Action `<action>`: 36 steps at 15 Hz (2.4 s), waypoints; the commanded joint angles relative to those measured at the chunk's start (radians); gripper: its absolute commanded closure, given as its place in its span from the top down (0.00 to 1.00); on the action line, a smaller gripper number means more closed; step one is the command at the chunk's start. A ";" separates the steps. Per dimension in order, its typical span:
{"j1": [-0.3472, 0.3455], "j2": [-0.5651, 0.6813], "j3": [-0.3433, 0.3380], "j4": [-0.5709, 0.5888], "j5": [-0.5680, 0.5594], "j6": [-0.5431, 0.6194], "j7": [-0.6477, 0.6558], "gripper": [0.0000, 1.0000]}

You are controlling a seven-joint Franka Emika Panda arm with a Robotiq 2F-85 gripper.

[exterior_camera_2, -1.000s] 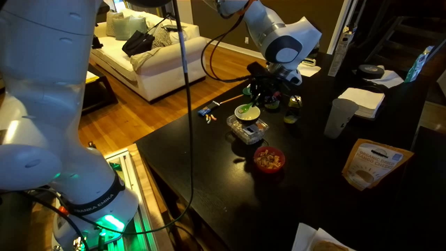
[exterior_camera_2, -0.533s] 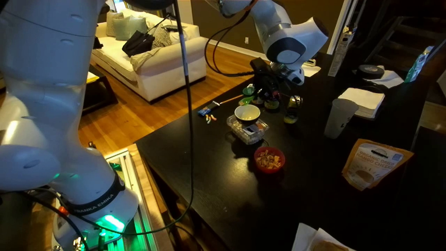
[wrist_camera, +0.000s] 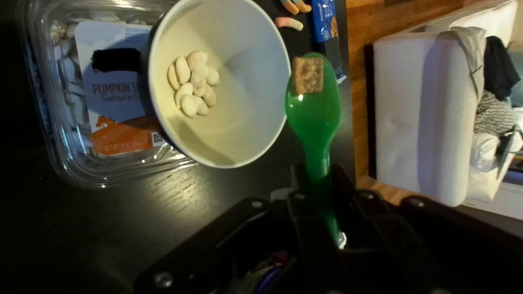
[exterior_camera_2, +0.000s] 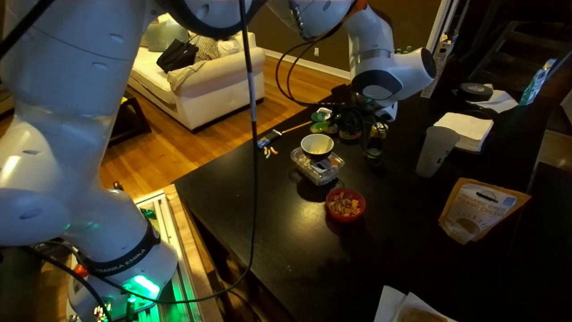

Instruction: Use the spoon to move some items form the orange bowl to the white bowl

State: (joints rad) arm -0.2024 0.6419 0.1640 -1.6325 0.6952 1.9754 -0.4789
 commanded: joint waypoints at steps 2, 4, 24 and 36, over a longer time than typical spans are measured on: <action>-0.060 0.084 0.014 0.094 0.107 -0.134 -0.128 0.05; -0.081 0.114 0.010 0.129 0.146 -0.211 -0.164 0.05; 0.053 -0.011 -0.199 0.018 -0.228 0.220 0.048 0.05; 0.066 0.014 -0.220 -0.091 -0.583 0.248 0.286 0.05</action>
State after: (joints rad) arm -0.1357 0.6635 -0.0644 -1.6895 0.1446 2.2136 -0.2261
